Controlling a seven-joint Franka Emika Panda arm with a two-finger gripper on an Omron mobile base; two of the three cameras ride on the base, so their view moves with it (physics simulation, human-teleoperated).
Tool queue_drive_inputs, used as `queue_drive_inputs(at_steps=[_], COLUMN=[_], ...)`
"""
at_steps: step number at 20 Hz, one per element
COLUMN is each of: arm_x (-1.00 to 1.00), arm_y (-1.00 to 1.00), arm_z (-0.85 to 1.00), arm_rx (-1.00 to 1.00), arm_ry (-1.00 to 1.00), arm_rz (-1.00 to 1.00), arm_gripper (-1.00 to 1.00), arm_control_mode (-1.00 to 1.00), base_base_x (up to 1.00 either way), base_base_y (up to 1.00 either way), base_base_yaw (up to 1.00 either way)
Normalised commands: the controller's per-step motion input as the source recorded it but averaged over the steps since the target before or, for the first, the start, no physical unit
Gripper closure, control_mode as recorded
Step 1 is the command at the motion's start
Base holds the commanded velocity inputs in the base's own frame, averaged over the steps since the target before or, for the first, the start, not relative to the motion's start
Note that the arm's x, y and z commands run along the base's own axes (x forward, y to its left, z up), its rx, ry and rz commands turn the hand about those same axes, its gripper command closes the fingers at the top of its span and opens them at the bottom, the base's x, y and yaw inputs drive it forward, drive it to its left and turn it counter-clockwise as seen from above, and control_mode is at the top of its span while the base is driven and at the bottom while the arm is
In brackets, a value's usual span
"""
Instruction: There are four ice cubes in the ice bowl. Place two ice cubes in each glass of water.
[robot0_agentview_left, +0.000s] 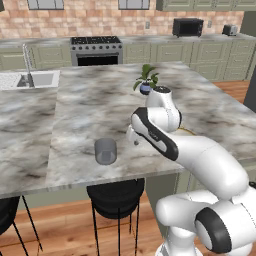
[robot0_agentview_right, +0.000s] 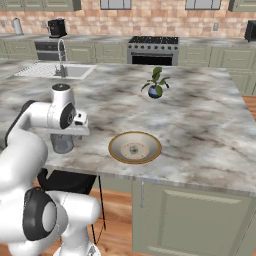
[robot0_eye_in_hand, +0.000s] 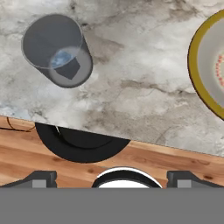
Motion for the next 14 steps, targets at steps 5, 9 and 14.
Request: queue_drive_inputs(at_steps=[5, 9, 14], arm_x=[0.00, 0.00, -0.02], arm_y=[-1.00, -1.00, -0.80], arm_z=[0.09, 0.00, -0.01], arm_rx=[0.07, 0.01, -0.01], arm_ry=[0.02, 0.02, 0.00], arm_rz=[0.06, 0.05, 0.14], arm_gripper=[-1.00, -1.00, -1.00], arm_control_mode=[-1.00, -1.00, -1.00], base_base_x=[0.00, 0.00, 0.00], base_base_y=[0.00, 0.00, 0.00], base_base_yaw=[0.00, 0.00, 0.00])
